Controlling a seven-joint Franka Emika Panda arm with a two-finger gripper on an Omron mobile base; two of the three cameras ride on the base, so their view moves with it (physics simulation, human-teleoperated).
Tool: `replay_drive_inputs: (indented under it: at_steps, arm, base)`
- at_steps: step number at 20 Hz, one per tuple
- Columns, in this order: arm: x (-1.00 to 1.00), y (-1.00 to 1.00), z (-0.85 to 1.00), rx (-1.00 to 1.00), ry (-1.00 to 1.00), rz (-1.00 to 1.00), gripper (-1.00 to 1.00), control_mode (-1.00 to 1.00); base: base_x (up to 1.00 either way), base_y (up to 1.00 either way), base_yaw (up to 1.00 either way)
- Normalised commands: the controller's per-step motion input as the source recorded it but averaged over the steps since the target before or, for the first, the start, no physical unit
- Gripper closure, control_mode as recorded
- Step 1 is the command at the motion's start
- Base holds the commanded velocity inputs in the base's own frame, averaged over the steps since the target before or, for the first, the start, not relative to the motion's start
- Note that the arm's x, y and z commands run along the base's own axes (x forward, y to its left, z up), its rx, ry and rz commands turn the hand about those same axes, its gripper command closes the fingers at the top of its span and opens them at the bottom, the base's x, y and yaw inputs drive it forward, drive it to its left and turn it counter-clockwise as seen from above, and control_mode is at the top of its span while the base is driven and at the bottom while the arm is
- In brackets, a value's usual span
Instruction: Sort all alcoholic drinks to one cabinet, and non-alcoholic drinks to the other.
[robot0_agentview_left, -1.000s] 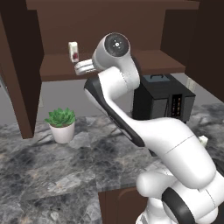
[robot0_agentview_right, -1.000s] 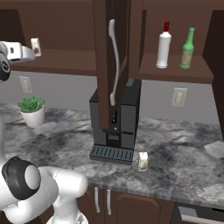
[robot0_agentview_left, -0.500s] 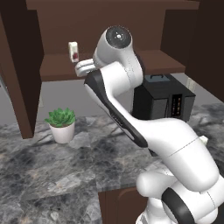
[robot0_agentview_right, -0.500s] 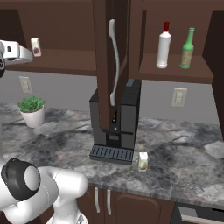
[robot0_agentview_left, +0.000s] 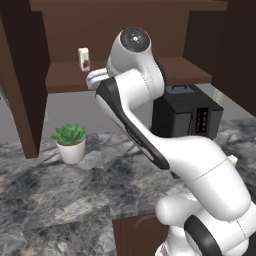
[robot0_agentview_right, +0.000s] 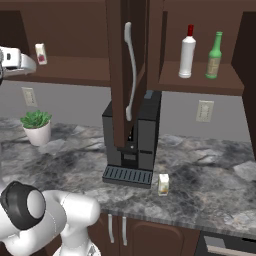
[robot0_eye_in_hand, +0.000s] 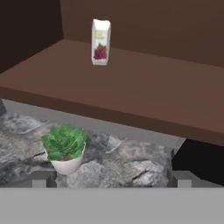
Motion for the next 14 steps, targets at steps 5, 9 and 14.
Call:
replay_drive_inputs:
  at_steps: [5,9,14]
  arm:
    - [-0.03,0.0,-0.17,0.0,0.0,0.0,-1.0,-1.0]
    - [0.0,-0.02,-0.17,0.0,0.0,0.0,-1.0,-1.0]
    - [0.0,-0.12,-0.16,0.0,0.0,0.0,-1.0,-1.0]
  base:
    - [0.0,0.0,0.0]
    - [0.0,0.0,0.0]
    - [0.0,0.0,0.0]
